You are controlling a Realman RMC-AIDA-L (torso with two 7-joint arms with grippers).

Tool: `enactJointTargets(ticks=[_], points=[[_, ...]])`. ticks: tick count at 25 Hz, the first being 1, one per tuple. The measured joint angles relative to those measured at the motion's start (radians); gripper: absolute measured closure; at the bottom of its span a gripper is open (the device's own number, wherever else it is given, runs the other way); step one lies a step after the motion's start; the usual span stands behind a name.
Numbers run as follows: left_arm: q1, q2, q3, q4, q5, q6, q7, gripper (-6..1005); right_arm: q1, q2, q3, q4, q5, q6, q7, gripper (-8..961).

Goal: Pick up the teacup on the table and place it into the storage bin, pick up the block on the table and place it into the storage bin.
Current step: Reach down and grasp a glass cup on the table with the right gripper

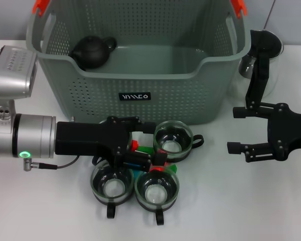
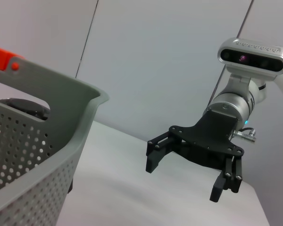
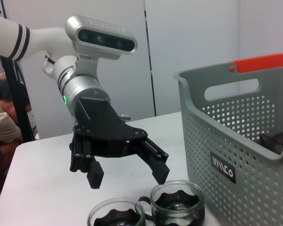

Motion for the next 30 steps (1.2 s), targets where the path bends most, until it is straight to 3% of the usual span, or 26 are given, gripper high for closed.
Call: enactJointTargets(ticks=[30], points=[[0.014, 0.007, 0.001, 0.003, 0.002, 0.041, 0.001, 66, 0.009, 0.007, -0.011, -0.007, -0.005, 0.012, 0.008, 9]])
